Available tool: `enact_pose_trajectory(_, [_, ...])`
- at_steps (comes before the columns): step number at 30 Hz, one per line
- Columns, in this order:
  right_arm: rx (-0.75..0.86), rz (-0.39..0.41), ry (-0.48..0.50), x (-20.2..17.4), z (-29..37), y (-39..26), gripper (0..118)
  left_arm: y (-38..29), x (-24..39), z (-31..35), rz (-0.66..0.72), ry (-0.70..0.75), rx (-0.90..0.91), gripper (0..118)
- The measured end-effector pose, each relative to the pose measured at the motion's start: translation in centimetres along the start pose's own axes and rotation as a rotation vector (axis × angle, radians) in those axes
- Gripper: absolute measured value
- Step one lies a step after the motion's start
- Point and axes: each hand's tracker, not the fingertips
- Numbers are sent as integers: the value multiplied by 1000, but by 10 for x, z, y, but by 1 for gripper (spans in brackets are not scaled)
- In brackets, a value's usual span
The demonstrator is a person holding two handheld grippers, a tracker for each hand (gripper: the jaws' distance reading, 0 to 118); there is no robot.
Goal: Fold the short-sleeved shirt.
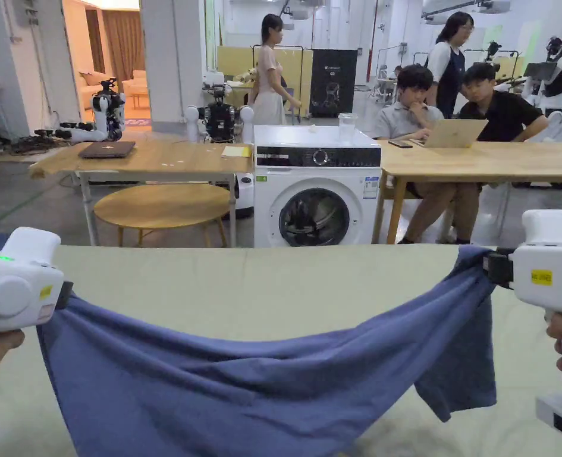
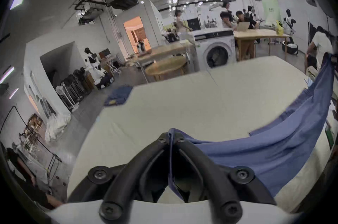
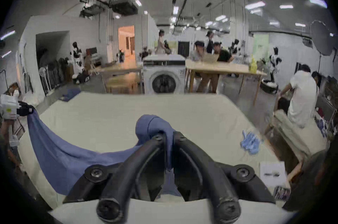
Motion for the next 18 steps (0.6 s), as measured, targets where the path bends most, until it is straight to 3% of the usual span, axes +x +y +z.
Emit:
enact_pose_trajectory(4, [112, -23, -54, 5, 2, 63, 5, 46, -34, 15, 83, 31, 92, 0])
enact_pose_trajectory(7, [161, -58, -24, 15, -1, 99, 5, 77, -53, 18, 171, 23, 133, 0])
enact_pose_trajectory(18, [278, -118, -49, 26, -24, 165, 5, 162, -64, -2, 219, 50, 247, 0])
